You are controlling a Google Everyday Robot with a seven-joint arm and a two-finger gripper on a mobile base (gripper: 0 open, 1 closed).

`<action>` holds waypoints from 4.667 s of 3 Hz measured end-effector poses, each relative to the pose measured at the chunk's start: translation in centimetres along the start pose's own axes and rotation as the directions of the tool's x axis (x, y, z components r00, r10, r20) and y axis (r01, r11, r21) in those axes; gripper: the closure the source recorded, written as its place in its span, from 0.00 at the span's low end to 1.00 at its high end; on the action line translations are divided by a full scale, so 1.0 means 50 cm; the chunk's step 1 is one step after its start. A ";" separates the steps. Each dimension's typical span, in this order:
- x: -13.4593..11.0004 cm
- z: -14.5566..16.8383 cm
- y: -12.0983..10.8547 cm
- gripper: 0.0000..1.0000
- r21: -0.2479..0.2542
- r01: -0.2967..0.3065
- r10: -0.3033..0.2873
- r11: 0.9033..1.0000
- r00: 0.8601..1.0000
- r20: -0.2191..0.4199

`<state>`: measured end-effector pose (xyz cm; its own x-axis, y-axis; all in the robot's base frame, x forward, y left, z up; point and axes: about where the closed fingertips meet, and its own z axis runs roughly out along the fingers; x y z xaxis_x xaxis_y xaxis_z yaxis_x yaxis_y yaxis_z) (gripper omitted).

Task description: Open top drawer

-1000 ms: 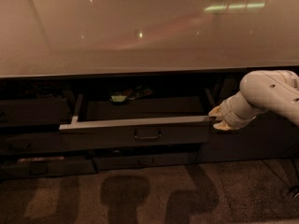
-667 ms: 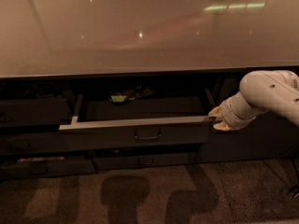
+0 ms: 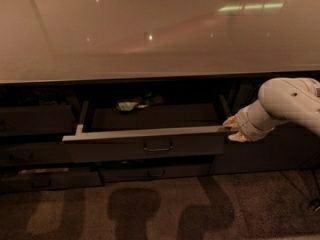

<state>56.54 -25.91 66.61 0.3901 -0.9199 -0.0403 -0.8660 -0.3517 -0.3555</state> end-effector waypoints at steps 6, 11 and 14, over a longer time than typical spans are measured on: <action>-0.016 -0.013 0.037 1.00 -0.008 0.018 -0.018 1.000 1.000 0.024; -0.010 -0.217 -0.063 1.00 0.166 -0.018 0.025 0.986 0.999 -0.038; -0.116 -0.007 -0.198 1.00 -0.083 0.114 -0.112 0.990 0.993 0.030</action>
Offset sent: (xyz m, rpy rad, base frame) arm -0.2803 0.0052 -0.1606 0.0319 0.0449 0.2989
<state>62.76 -17.17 70.70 0.4936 -0.8692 -0.0285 -0.8390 -0.4674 -0.2786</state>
